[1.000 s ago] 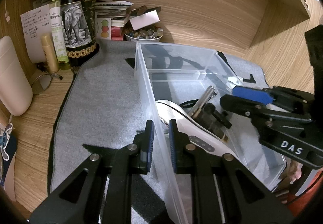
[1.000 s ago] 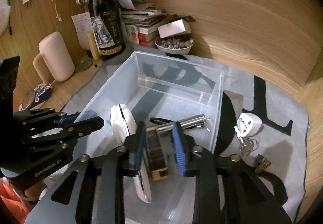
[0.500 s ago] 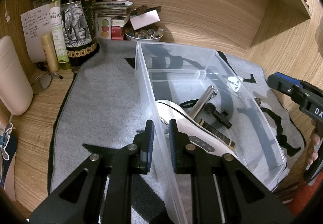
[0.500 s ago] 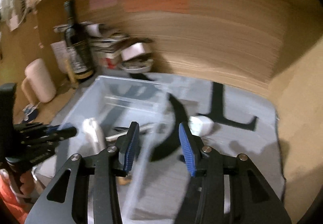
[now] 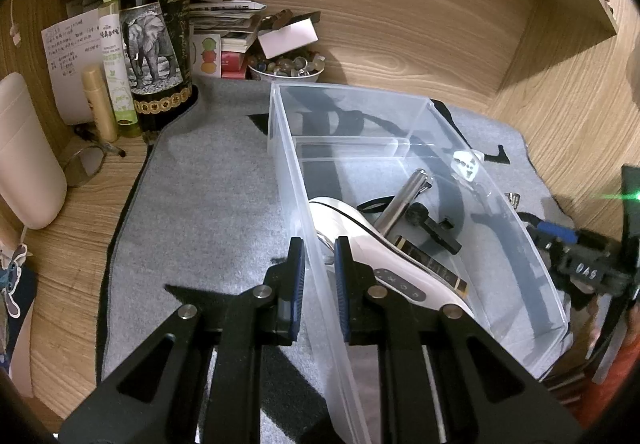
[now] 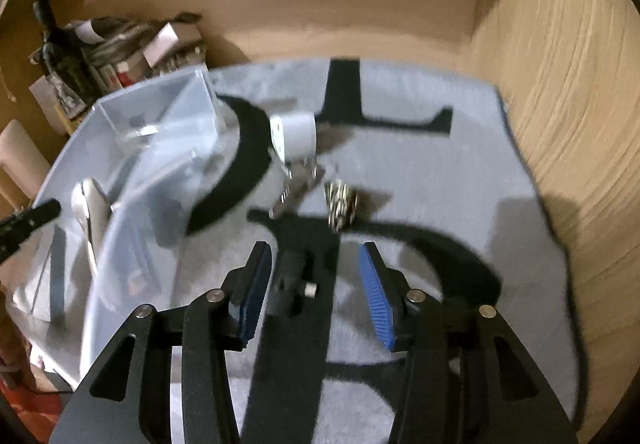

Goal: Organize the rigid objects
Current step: 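Move the right gripper back to the rug and grasp the small black piece, then carry the small black piece into the clear box and open the right gripper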

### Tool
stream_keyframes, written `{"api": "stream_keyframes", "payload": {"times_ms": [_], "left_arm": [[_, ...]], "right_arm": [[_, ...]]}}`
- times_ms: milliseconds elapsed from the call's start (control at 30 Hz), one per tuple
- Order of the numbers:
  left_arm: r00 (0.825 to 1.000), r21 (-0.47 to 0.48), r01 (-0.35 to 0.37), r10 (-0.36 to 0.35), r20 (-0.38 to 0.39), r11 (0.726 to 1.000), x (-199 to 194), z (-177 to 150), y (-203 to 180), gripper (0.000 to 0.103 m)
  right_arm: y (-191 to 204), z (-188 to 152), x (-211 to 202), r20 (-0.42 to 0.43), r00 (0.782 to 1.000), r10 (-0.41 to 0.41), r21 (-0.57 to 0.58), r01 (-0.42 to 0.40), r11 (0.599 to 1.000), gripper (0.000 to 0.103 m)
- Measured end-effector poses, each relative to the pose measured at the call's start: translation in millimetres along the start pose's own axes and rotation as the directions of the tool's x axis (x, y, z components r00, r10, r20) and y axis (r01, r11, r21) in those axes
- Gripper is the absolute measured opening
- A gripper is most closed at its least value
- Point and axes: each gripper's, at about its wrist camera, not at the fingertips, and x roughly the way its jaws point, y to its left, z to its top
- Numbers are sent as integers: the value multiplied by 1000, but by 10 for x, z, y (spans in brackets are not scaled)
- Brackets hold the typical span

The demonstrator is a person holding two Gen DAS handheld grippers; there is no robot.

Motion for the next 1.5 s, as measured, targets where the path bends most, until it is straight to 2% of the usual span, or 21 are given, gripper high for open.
{"api": "stream_keyframes", "payload": {"times_ms": [133, 433, 500, 600, 767, 1133, 1500], "left_arm": [[1000, 0, 0, 0, -1, 1000, 0, 0, 3, 15], [1000, -2, 0, 0, -1, 1000, -1, -1, 8, 15], [1000, 0, 0, 0, -1, 1000, 1, 2, 5, 15], [1000, 1, 0, 0, -1, 1000, 1, -1, 6, 15], [1000, -1, -1, 1, 0, 1000, -3, -5, 7, 15], [1000, -7, 2, -2, -1, 1000, -9, -15, -15, 15], [1000, -9, 2, -2, -1, 1000, -11, -15, -20, 15]], "right_arm": [[-34, -106, 132, -44, 999, 16, 32, -15, 999, 42], [51, -173, 138, -23, 1000, 7, 9, -7, 1000, 46], [77, -185, 142, -14, 1000, -10, -3, 10, 1000, 43], [75, -180, 150, -6, 999, -39, -5, 39, 999, 26], [56, -149, 86, -1, 1000, -27, 22, 27, 999, 24], [335, 169, -234, 125, 992, 29, -56, -22, 998, 24], [902, 443, -460, 221, 963, 154, -196, -111, 974, 24]]}}
